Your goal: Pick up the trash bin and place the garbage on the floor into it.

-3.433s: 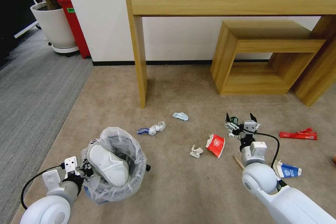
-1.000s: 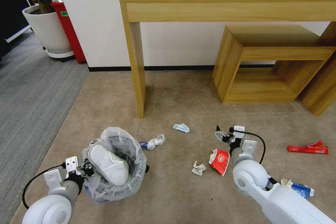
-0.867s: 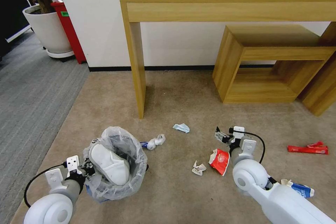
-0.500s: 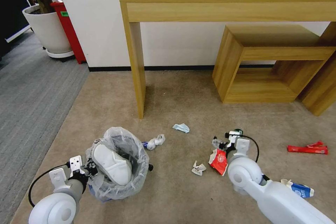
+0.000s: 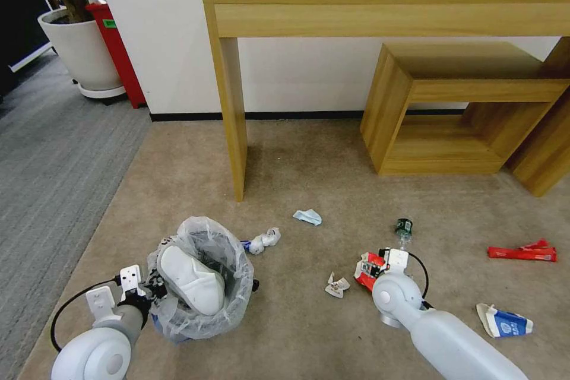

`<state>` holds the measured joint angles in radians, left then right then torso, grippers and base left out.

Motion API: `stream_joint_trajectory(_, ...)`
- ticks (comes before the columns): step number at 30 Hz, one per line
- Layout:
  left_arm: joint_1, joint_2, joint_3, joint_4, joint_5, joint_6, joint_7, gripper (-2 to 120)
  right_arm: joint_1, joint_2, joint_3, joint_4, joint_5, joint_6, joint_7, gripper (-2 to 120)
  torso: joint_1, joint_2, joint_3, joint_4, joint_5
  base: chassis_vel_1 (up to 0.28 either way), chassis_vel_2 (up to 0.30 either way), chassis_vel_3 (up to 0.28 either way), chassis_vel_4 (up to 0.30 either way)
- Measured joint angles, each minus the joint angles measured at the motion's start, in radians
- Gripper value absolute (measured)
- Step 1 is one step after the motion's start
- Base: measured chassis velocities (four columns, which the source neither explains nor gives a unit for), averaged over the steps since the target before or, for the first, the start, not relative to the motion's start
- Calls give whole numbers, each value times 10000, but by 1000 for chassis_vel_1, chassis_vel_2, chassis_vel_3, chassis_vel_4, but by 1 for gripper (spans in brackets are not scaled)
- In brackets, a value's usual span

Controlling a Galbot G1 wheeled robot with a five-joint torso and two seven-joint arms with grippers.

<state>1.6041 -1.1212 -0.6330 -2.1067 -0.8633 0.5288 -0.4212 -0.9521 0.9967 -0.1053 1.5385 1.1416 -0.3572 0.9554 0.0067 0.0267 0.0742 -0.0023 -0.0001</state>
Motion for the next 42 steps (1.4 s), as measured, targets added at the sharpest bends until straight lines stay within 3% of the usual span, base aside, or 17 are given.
stream_joint_trajectory(12, 31, 16, 34, 48, 40, -75, 54, 0, 190, 643, -361, -876, -909, 277, -534, 97, 0, 0, 0, 1, 0, 0, 0, 0, 0)
stream_joint_trajectory(22, 15, 17, 46, 99, 41, -127, 90, 0, 410, 712, -655, -1003, -1290, 420, -1009, 93, 0, 0, 0, 0, -1, 0, 0, 0, 0)
stream_joint_trajectory(34, 241, 15, -62, 17, 40, -193, 122, 0, 1355, 2238, -1260, -2544, -1390, 418, -1104, 88, 0, 0, 0, 2, 0, 0, 0, 0, 0)
stream_joint_trajectory(42, 194, 25, -87, 114, 36, -226, 127, 0, 1317, 2197, -1150, -2797, -1538, 482, -1270, 88, 0, 0, 0, 0, -1, 0, 0, 0, 0)
